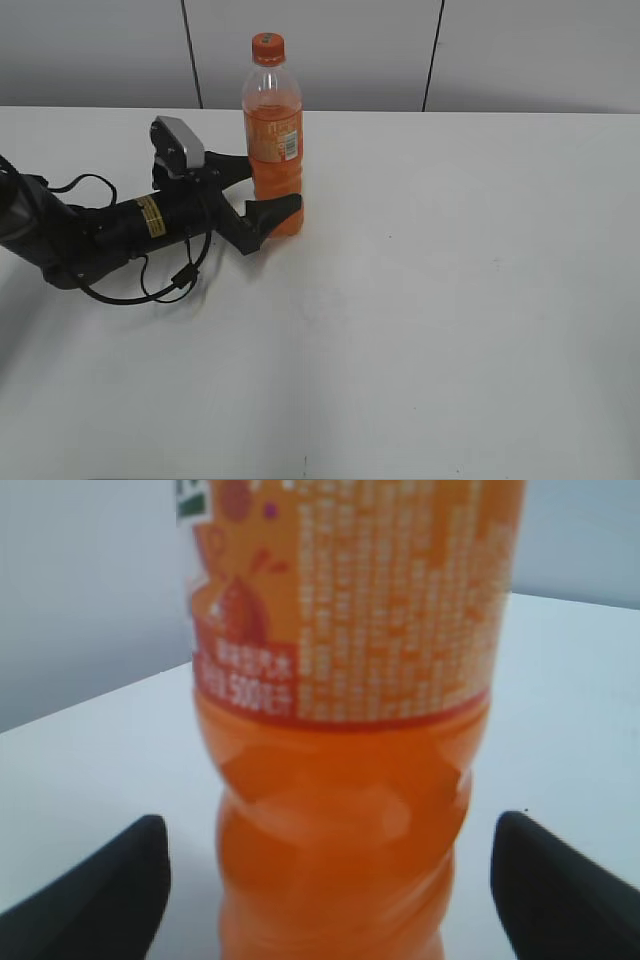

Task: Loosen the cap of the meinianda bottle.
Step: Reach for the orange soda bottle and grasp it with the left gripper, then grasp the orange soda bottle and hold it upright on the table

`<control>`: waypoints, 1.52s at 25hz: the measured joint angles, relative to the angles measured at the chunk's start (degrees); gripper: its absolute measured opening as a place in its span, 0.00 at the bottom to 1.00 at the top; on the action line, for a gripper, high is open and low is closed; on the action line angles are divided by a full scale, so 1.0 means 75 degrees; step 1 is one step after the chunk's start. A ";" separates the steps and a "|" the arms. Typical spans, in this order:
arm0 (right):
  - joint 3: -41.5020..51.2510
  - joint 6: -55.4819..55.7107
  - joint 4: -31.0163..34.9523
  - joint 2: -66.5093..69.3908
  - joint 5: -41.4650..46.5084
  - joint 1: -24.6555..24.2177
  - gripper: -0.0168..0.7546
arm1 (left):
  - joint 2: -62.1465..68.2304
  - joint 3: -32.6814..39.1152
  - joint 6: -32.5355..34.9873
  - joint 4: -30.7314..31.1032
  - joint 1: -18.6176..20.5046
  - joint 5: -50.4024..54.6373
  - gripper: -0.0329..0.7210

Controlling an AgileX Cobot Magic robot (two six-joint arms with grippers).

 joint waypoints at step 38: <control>0.0000 0.0000 -0.0007 0.0000 0.0000 0.0000 0.75 | -0.0727 -0.0323 -0.0726 0.1729 -0.0343 0.0431 0.58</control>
